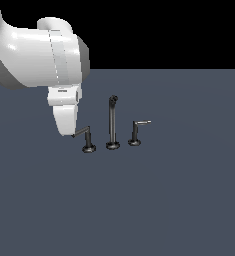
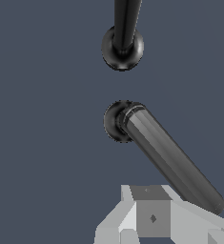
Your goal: Turn on the faucet by rotating a designated handle.
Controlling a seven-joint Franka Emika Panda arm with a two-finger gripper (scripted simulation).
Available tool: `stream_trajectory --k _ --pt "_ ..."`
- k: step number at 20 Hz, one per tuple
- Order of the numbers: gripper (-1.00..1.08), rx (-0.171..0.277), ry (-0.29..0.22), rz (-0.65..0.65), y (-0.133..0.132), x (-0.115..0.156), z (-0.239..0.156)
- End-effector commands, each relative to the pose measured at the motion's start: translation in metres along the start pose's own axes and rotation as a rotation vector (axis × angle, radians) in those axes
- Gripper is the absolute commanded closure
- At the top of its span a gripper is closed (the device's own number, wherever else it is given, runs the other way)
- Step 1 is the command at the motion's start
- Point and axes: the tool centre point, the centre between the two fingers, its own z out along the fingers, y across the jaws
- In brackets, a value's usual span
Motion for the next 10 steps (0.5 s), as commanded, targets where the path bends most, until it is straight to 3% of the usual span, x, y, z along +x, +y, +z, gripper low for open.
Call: stream_trajectory --k 1,6,10 --pt "1.08 -0.016 0.004 0.0 0.015 0.002 0.0" --pt "1.08 -0.019 0.004 -0.003 0.032 0.005 0.0" --pt "1.08 -0.014 0.001 -0.009 0.031 0.007 0.0"
